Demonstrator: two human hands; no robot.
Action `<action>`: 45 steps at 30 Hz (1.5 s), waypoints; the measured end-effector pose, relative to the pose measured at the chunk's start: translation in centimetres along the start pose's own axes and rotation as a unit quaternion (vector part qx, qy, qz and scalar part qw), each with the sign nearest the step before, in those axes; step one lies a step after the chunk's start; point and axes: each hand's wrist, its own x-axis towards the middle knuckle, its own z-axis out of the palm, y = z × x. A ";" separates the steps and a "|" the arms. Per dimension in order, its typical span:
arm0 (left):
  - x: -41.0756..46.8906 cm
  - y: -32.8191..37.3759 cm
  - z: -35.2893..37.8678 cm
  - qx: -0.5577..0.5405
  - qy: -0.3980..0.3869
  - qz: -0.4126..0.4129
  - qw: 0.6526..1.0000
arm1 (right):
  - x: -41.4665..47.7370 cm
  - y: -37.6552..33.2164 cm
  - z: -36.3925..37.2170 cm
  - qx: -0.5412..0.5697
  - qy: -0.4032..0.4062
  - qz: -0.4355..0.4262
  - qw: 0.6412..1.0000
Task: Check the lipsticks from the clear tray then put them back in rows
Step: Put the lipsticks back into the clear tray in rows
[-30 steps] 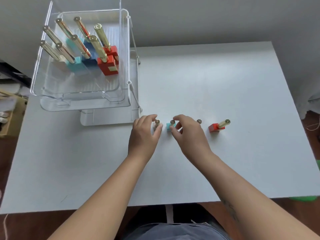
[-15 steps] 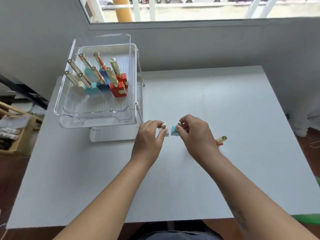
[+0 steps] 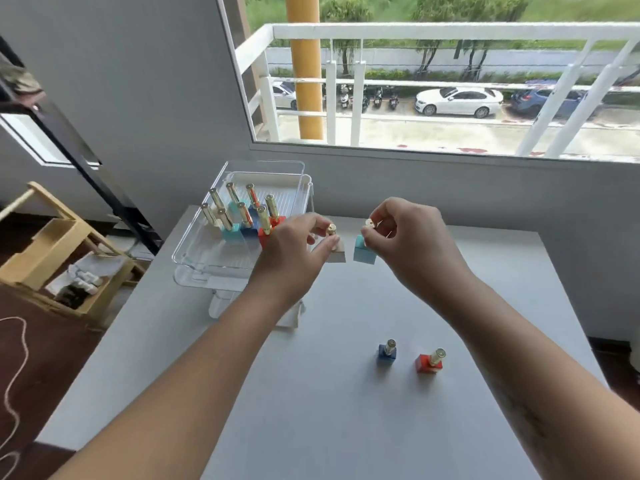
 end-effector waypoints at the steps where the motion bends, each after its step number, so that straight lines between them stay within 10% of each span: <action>1: 0.1 -0.2 -0.7 0.008 0.006 -0.007 1.000 | 0.3 -0.5 0.2 0.002 -0.004 -0.008 1.000; 26: 1.7 -19.5 -13.1 0.023 -0.038 -0.104 0.994 | 4.7 -13.7 19.1 -0.063 -0.072 -0.021 0.995; 45: 3.3 -17.7 -15.5 0.038 -0.005 -0.021 0.999 | 5.6 -14.1 17.1 -0.023 -0.038 -0.038 0.998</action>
